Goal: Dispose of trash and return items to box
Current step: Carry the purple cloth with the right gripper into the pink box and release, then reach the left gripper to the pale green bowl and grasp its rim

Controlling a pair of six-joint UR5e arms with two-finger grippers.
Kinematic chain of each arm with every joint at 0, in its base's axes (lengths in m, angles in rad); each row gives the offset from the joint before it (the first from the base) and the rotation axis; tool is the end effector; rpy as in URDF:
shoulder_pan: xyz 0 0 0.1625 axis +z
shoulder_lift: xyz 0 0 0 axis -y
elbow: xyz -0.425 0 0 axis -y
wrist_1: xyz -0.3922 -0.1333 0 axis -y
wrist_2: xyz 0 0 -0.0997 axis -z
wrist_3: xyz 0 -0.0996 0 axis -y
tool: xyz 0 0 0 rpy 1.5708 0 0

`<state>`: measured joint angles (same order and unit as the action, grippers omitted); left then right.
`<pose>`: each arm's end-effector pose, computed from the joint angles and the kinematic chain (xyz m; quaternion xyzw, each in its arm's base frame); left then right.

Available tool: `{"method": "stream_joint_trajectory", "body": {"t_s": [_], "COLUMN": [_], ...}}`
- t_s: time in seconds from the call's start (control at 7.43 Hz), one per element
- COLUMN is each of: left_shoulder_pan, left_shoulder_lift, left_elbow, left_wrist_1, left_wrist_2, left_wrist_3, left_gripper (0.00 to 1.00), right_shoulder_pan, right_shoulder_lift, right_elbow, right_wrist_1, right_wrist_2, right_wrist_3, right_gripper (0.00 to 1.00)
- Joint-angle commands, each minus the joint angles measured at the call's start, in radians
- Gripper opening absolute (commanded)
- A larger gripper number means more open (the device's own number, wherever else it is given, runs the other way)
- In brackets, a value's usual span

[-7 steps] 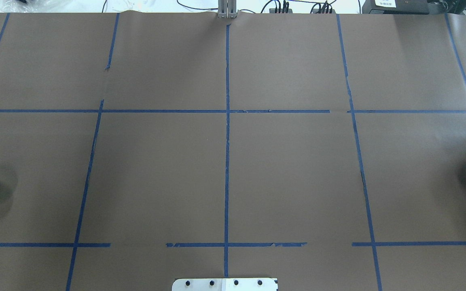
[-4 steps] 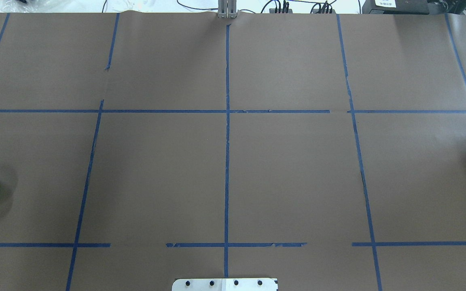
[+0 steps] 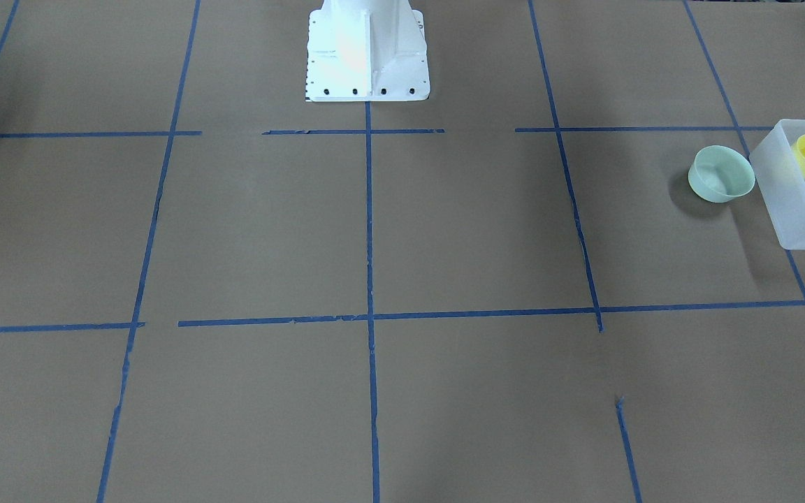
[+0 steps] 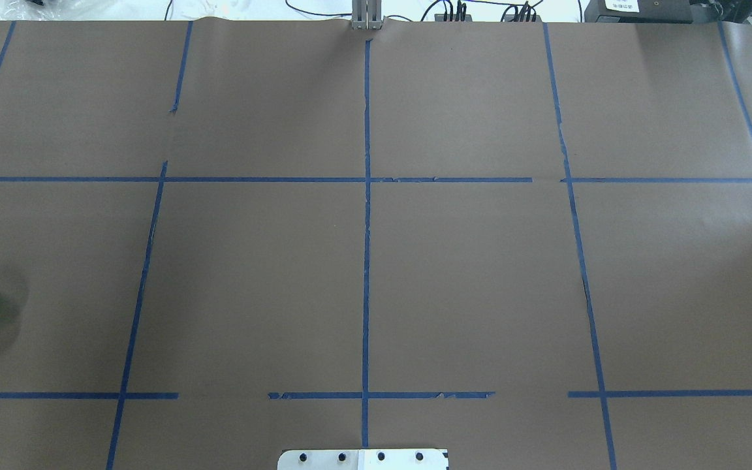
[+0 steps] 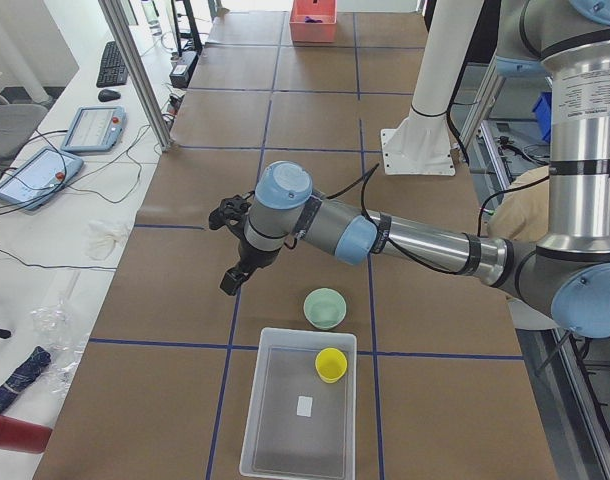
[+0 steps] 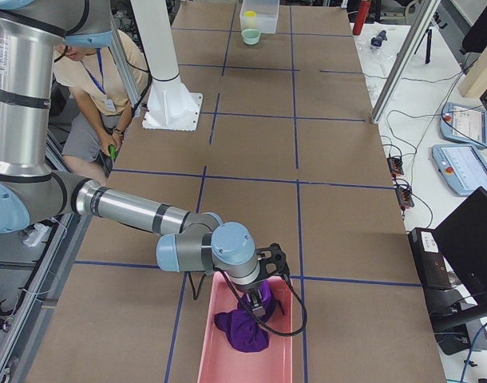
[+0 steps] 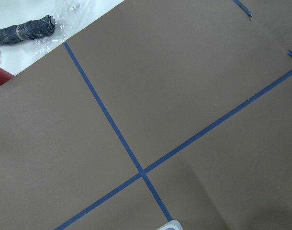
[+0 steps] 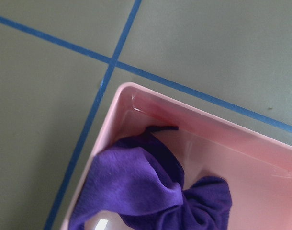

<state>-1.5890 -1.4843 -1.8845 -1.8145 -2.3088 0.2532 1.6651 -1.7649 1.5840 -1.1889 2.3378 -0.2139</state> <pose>-0.0748 -0.4664 0.5180 0.2630 0.3181 0.1899 0.8908 0.1031 -0.4079 0.7004 0.1491 -0.3536 -0.0926 0.9188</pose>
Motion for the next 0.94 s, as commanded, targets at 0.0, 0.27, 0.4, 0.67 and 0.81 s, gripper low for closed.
{"method": "stream_joint_trajectory", "body": {"t_s": [0.0, 0.27, 0.4, 0.67, 0.81], "left_shoulder_pan": [0.027, 0.157, 0.234, 0.36, 0.415], "left_shoulder_lift": [0.004, 0.036, 0.115, 0.249, 0.26], "left_elbow": [-0.018, -0.022, -0.015, 0.04, 0.109], "left_wrist_1": [-0.014, -0.188, -0.335, -0.599, -0.725], "left_wrist_2": [-0.001, 0.0, 0.038, 0.089, 0.103], "left_wrist_3": [-0.133, -0.436, -0.531, -0.613, -0.703], "left_gripper": [1.0, 1.0, 1.0, 1.0, 1.0], "right_shoulder_pan": [-0.146, -0.256, -0.28, -0.301, -0.303], "right_shoulder_lift": [-0.002, -0.008, -0.008, -0.008, -0.008], "right_elbow": [0.115, 0.239, 0.26, 0.268, 0.268], "right_wrist_1": [0.084, 0.084, 0.086, 0.086, 0.091], "right_wrist_2": [0.02, -0.011, -0.014, -0.05, -0.051], "right_wrist_3": [0.358, 0.555, 0.576, 0.581, 0.581], "right_gripper": [1.0, 1.0, 1.0, 1.0, 1.0]}}
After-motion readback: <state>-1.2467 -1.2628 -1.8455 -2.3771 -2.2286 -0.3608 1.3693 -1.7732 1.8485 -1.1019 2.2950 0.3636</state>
